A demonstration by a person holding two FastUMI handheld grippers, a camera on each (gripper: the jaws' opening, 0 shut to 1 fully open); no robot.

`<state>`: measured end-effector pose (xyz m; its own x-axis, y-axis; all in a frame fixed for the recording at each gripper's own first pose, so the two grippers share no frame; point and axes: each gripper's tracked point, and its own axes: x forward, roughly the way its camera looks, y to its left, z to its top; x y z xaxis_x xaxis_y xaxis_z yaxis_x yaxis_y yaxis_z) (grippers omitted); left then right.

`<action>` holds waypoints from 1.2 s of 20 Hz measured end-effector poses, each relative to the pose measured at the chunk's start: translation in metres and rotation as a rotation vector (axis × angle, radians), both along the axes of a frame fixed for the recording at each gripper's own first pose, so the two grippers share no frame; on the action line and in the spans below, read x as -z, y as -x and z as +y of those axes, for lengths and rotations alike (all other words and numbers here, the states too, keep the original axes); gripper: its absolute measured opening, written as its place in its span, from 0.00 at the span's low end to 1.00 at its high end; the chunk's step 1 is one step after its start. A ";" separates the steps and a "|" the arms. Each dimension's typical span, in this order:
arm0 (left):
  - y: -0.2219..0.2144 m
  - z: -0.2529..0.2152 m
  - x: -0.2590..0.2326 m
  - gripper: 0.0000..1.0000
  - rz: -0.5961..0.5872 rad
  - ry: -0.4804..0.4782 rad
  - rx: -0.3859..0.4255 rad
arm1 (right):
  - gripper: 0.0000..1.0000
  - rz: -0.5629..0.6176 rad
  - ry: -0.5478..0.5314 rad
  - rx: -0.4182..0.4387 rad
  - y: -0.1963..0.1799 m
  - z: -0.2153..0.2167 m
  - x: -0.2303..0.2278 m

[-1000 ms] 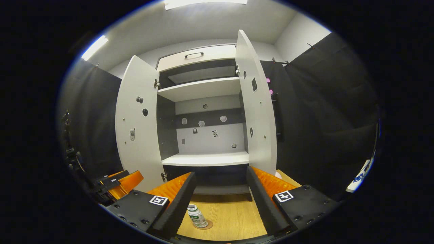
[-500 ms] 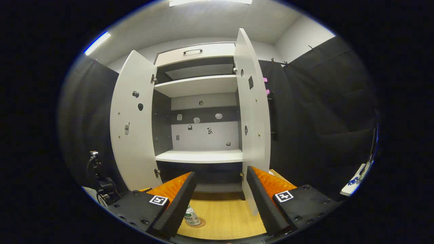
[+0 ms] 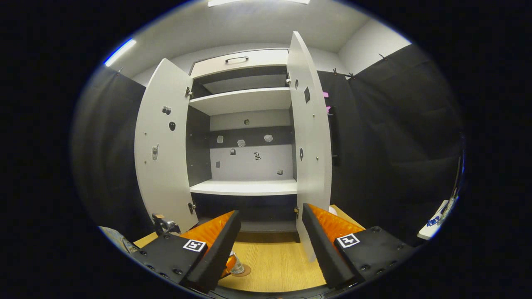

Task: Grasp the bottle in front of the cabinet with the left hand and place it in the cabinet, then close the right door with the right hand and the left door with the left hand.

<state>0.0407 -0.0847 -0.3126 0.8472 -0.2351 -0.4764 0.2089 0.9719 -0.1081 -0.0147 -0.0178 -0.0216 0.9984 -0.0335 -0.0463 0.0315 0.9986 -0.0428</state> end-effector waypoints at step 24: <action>-0.016 -0.018 -0.045 0.75 -0.011 0.063 0.034 | 0.98 -0.042 -0.003 -0.045 -0.016 -0.011 -0.011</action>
